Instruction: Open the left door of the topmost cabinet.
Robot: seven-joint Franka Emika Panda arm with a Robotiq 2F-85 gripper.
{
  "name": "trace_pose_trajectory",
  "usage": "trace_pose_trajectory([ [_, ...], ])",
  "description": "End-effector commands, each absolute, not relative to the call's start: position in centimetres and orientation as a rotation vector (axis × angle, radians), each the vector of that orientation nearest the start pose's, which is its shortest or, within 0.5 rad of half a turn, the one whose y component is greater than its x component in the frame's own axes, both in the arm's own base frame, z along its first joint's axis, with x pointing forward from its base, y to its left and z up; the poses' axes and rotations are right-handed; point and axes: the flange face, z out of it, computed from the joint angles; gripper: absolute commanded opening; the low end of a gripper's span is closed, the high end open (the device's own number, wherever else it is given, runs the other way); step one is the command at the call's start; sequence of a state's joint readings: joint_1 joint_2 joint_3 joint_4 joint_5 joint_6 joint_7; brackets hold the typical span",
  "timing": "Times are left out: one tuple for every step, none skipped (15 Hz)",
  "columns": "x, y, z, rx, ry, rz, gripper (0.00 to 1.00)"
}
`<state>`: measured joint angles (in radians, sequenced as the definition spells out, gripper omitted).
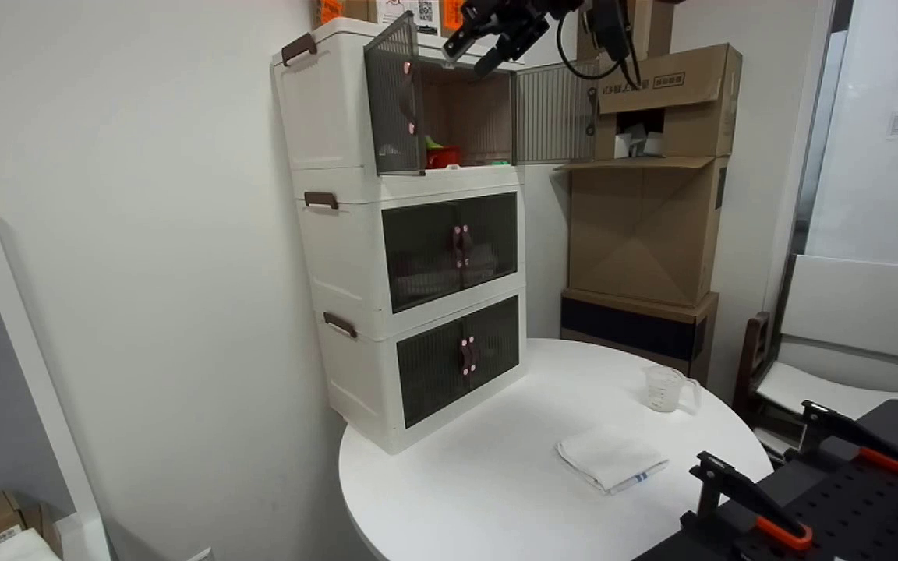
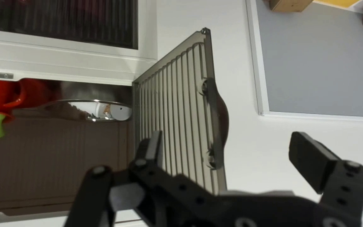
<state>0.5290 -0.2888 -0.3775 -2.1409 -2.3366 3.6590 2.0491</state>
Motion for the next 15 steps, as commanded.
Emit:
trace_pose_trajectory([
  [38.3,11.2,54.4,-2.286,-0.814,-1.211,1.0],
  [38.1,10.6,55.3,-2.237,-0.819,-1.178,1.0],
  [37.5,9.5,56.7,-2.178,-0.833,-1.111,1.0],
  [36.9,8.3,57.5,-2.14,-0.838,-1.063,1.0],
  [36.4,7.2,58.6,-2.1,-0.842,-1.011,1.0],
  [35.9,6.1,59.6,-2.063,-0.846,-0.96,1.0],
  [35.1,4.6,60.6,-2.025,-0.846,-0.912,1.0],
  [32.9,7.4,58.4,-2.0,-0.815,-0.875,1.0],
  [32.7,6.3,58.7,-2.002,-0.784,-0.847,1.0],
  [32.2,6.0,58.3,-2.003,-0.76,-0.805,1.0],
  [31.7,5.0,57.9,-2.039,-0.725,-0.744,1.0],
  [31.9,3.6,56.6,-2.081,-0.695,-0.684,1.0],
  [32.0,2.2,55.7,-2.158,-0.666,-0.646,1.0],
  [32.1,1.4,55.0,-2.221,-0.643,-0.608,1.0],
  [32.1,-0.3,53.9,-2.285,-0.608,-0.574,1.0],
])
